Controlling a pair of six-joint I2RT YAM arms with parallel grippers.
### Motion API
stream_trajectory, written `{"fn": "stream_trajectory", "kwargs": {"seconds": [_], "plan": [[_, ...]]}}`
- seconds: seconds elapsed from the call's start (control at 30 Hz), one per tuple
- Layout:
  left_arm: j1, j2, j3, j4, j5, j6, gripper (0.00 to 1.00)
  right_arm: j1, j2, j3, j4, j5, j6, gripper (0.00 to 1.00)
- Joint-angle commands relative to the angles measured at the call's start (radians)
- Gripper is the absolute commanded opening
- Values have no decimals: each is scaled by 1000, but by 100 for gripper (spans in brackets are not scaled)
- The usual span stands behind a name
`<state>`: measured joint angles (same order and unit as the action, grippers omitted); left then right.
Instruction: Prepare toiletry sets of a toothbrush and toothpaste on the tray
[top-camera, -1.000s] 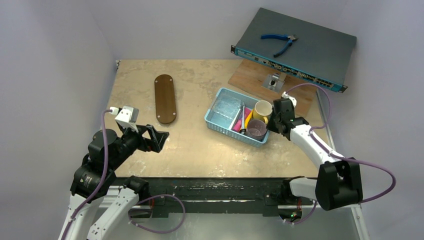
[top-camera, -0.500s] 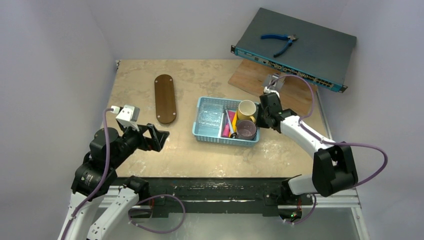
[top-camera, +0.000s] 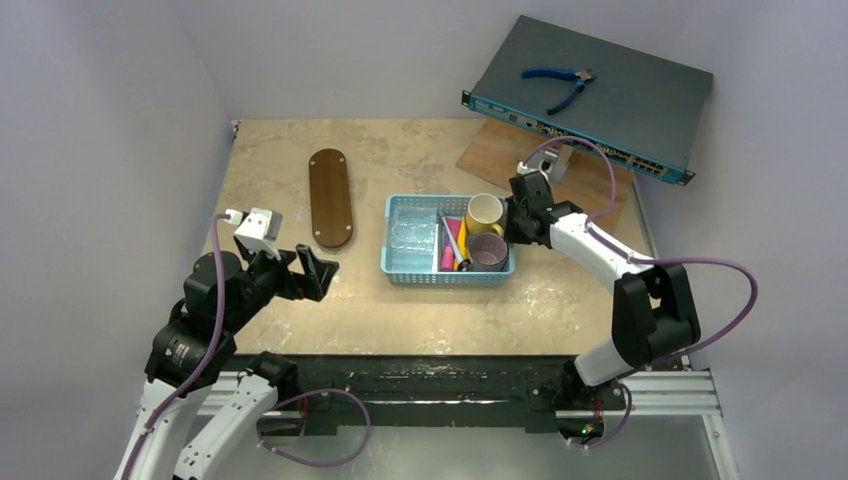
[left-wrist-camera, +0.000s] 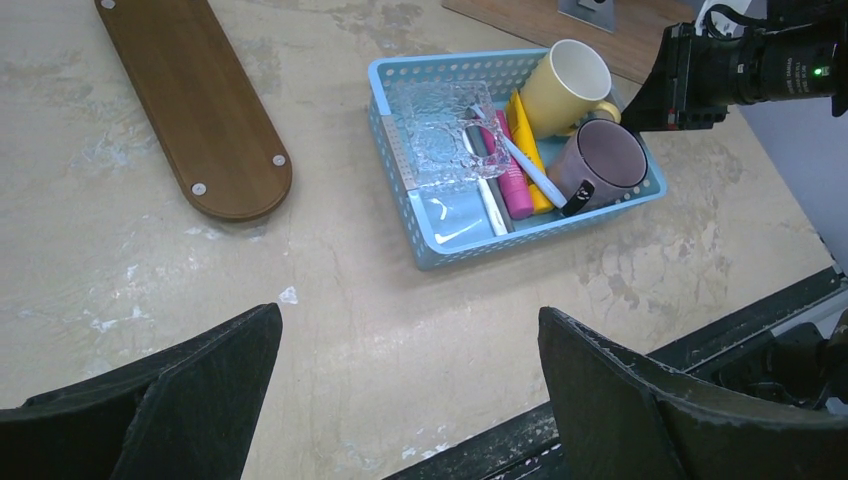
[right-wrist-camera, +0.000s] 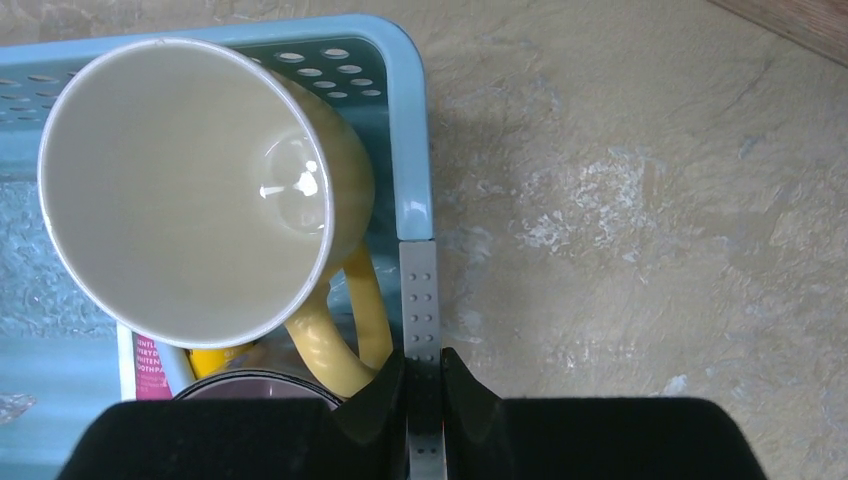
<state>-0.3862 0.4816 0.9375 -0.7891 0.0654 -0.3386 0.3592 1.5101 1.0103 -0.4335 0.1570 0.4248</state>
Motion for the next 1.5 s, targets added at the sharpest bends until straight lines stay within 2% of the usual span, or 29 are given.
{"fn": "stream_trajectory", "kwargs": {"seconds": [0.0, 0.37, 0.5, 0.8, 0.9, 1.17, 1.47], "plan": [[7, 16, -2, 14, -24, 0, 99, 4, 19, 90, 111, -25, 31, 0], [8, 50, -3, 5, -62, -11, 99, 6, 81, 134, 143, -96, 4, 0], [7, 62, -3, -5, -127, -26, 100, 6, 71, 141, 127, -80, -4, 0], [7, 141, 20, -34, -231, -76, 100, 6, 13, 183, 70, -30, -8, 37], [7, 192, 58, -58, -279, -103, 100, 5, -28, 211, 35, -7, -8, 53], [31, 411, 213, -95, -360, -134, 100, 7, -166, 231, -16, -24, -16, 64], [161, 686, 382, -32, -268, -185, 96, 19, -294, 189, -54, -120, -19, 73]]}}
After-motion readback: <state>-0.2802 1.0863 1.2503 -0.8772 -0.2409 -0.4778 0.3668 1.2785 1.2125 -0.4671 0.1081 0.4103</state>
